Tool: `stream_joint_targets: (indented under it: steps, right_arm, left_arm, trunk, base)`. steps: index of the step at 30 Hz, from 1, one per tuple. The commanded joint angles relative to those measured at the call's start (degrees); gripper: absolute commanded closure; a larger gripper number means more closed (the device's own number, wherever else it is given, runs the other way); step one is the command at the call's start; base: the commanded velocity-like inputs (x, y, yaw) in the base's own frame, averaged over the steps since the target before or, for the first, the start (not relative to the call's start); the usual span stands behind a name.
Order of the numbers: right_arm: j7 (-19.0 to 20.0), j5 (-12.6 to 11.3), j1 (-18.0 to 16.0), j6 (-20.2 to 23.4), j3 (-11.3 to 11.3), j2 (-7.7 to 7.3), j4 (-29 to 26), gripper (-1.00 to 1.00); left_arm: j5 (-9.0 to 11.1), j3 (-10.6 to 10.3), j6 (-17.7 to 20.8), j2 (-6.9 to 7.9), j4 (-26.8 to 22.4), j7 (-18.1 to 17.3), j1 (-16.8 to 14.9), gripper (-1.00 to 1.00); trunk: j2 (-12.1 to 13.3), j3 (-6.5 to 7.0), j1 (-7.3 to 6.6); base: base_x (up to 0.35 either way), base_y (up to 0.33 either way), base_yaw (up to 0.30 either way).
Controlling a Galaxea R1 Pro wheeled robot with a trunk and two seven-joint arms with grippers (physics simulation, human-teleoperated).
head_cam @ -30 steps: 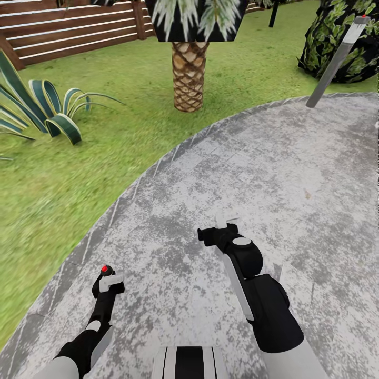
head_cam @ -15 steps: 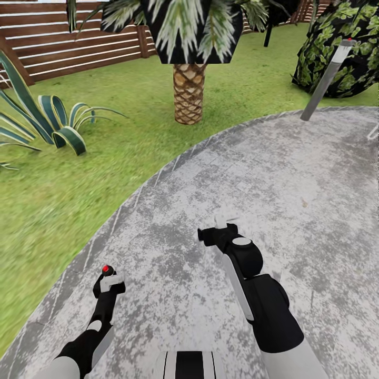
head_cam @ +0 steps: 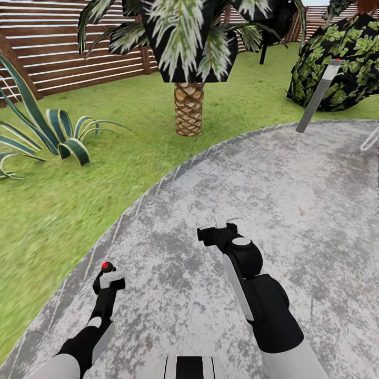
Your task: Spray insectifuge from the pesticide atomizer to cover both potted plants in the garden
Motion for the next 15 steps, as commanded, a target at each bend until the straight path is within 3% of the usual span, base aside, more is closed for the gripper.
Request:
stream_joint_targets:
  steps: [1, 6, 15]
  right_arm:
    - [-0.21, -0.01, 0.05, 0.26, 0.11, 0.01, -0.04, -1.0]
    - [-0.29, -0.01, 0.63, 0.17, -0.06, 0.01, -0.04, -1.0]
    - [0.12, -0.01, 1.71, 0.27, -0.81, 0.01, -0.04, -1.0]
  left_arm:
    - [0.54, -0.38, -0.18, 0.19, -0.3, 0.32, -0.03, 1.0]
    - [0.44, -0.45, 0.34, -0.19, -5.66, 0.28, 0.45, 1.0]
    - [0.77, -0.47, 0.66, -0.48, -7.45, 0.3, 0.49, 1.0]
  trunk:
    - [0.0, 0.19, -0.03]
    - [0.07, 1.3, -0.16]
    - [0.19, 3.29, -0.39]
  base:
    - [0.0, 0.0, 0.0]
    - [0.0, 0.0, 0.0]
    - [0.0, 0.0, 0.0]
